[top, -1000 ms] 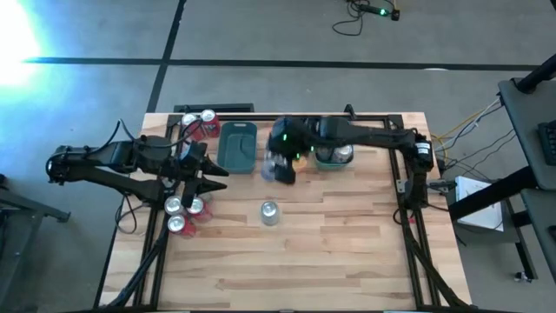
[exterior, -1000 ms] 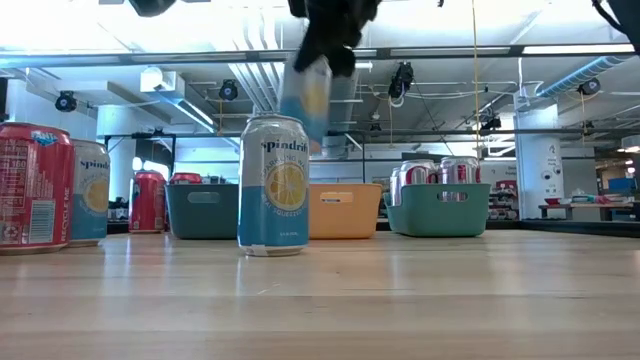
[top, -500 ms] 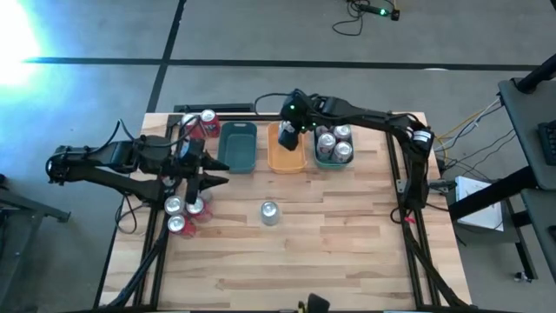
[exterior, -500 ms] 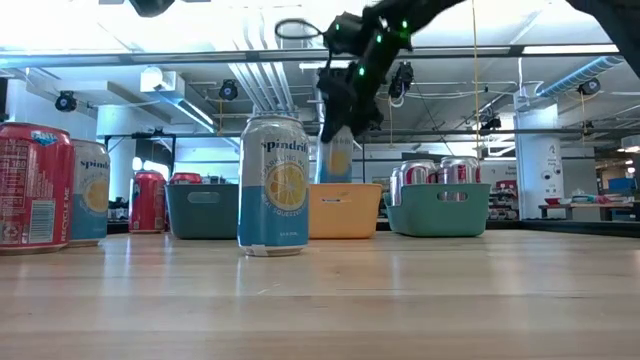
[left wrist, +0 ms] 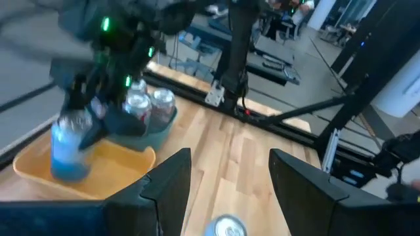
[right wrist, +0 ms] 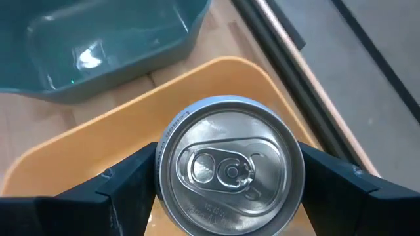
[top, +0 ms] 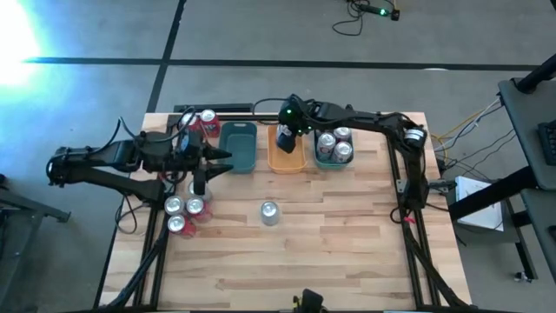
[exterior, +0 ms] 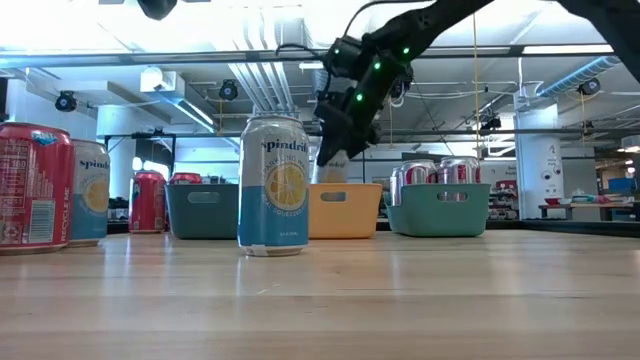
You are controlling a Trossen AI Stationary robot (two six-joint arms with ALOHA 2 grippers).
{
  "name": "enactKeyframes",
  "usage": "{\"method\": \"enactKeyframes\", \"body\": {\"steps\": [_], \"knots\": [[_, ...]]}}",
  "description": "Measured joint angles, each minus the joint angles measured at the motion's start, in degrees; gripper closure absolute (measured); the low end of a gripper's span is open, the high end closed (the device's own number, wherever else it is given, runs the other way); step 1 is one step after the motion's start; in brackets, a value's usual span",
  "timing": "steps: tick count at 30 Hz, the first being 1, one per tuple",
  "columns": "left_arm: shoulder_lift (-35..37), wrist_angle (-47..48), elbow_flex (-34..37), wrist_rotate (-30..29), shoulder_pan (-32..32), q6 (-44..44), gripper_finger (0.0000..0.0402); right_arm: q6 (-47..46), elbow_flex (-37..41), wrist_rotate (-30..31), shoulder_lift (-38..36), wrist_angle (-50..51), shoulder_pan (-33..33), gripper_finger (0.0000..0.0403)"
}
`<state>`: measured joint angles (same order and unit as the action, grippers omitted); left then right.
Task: Sort soda cans
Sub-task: Put the blue-white soda can into the yellow bin
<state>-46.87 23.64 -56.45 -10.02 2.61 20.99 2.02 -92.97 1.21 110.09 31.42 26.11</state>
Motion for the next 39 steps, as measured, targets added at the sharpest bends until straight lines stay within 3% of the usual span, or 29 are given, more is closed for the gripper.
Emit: {"method": "enactKeyframes", "body": {"steps": [16,21,28,39], "knots": [[-0.2,-1.1,0.0,0.0,-1.4,1.3,0.0212,4.1,-18.6,-0.3,13.1,12.0,0.4,0.0100],[-0.2,-0.7,0.0,0.0,-1.4,2.3,0.0212,4.0,-22.5,-0.4,16.2,14.3,0.5,0.0080],[0.1,-0.2,0.0,0.0,-1.4,2.3,0.0212,4.3,-22.9,-1.2,15.1,16.4,0.6,0.0043],[0.5,1.3,0.0,0.0,-1.4,2.1,0.0212,4.1,-23.1,-1.5,4.8,25.3,-3.5,0.0040]]}}
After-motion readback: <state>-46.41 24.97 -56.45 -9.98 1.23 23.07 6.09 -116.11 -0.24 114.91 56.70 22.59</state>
